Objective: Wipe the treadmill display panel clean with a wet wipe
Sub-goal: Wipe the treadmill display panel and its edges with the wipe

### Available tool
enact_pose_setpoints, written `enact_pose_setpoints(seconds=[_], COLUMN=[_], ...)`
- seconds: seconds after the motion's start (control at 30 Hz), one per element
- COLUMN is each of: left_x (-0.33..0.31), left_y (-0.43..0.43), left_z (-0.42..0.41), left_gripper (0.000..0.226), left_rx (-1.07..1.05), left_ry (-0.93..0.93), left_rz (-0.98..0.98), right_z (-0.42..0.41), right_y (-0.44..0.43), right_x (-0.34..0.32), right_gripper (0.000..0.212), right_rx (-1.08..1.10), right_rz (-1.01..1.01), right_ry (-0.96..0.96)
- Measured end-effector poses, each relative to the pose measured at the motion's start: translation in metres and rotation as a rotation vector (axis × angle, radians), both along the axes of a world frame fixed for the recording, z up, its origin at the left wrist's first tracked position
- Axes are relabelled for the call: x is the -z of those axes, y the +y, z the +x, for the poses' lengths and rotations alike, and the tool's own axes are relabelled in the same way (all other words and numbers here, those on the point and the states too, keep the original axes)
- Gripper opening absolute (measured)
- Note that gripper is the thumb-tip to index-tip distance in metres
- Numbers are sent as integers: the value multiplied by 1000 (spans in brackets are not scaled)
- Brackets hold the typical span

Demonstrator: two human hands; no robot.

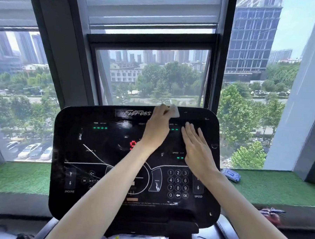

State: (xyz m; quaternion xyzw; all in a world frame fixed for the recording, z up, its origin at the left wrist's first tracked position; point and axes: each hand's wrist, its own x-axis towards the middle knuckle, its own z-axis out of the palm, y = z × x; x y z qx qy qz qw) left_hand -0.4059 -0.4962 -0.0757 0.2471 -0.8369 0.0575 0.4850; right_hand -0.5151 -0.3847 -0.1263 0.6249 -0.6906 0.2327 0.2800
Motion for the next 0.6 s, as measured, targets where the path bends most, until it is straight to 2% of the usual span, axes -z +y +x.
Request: enact_pose_setpoints(seconds=[0.03,0.13,0.17,0.27,0.3,0.33,0.43,0.47,0.57,0.6], left_x=[0,-5,-6,0,-2,-4,-11,-11,2,4], left_y=[-7,-15,-8,9,8,2,-5,2,21,19], left_z=[1,6,3,-10,-7,-4,1,-4,-26,-25], left_gripper=[37,35,37,46,47,46,37,37,40,42], left_rx=[-5,-194,-216,4,43,25,-189,-209,-44,-14], left_ry=[31,431,406,13,-33,17,493,517,159,108], left_rz=[49,300,304,93,81,118,333,335,80,56], right_z=[-1,-2,-2,-4,-5,-7,-9,-10,-14,-16], right_y=[0,2,2,1,2,2,3,3,2,3], right_x=[0,0,0,-2,-3,-4,-4,-4,-3,-4], right_gripper=[82,83,83,86,86,86,86,86,89,89], right_rx=[-1,-2,-2,13,15,14,2,-3,-23,-29], right_rz=[7,30,43,71,78,83,92,92,98,93], right_ry=[12,47,54,100,116,126,138,142,159,165])
